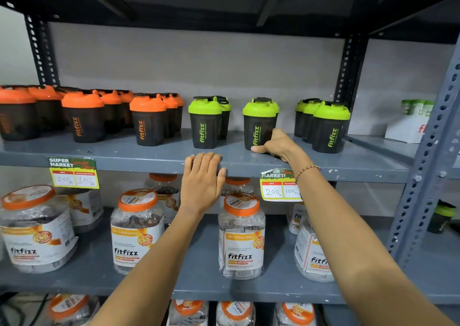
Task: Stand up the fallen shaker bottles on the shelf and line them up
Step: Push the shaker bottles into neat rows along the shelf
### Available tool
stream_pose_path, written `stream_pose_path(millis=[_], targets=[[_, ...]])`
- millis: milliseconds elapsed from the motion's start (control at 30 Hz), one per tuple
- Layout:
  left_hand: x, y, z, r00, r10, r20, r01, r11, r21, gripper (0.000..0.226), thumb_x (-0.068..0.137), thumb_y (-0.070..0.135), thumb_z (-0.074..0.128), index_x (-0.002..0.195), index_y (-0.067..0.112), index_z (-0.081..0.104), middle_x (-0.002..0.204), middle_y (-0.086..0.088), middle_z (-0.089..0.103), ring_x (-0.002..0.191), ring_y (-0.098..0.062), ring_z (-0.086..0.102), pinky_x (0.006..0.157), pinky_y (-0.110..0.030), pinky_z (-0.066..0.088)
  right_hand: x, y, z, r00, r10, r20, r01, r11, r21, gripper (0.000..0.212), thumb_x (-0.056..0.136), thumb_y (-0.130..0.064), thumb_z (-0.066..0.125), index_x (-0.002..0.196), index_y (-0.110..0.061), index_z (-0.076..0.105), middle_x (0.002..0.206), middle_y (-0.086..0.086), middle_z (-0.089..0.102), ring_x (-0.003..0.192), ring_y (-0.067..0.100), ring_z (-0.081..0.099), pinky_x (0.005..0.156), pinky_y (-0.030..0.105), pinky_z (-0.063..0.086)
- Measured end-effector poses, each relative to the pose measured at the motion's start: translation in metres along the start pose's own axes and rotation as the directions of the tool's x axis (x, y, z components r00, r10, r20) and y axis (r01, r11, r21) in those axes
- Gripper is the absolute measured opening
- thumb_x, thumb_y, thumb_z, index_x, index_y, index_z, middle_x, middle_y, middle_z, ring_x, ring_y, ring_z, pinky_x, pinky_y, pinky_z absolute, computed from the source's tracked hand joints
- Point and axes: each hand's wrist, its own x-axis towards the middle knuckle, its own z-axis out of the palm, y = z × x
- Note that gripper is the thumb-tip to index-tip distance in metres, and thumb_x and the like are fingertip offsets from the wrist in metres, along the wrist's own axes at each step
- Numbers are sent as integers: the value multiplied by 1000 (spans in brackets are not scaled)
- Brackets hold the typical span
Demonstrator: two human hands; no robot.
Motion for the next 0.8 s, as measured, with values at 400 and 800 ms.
stream_pose_path(millis=[400, 800], targets=[[86, 36, -20, 883, -259, 392, 314, 946, -83, 35, 89, 30, 55, 116, 8, 52, 118, -13, 59, 108, -33, 55, 84, -42, 44, -44, 37, -75, 688, -157, -709, 111, 988, -111, 73, 64, -22, 85, 124, -7, 47, 135, 17, 39, 125, 34, 41, 105, 40, 33], [140, 105, 42, 564, -542, 623, 799, 549, -246, 99, 69, 32, 83, 136, -3, 19, 141, -25, 37, 130, -39, 40, 106, -43, 37, -2, 79, -132, 953, 70, -296, -106, 989, -107, 123, 64, -34, 86, 144, 8, 1, 152, 22, 27, 138, 34, 31, 112, 40, 32]])
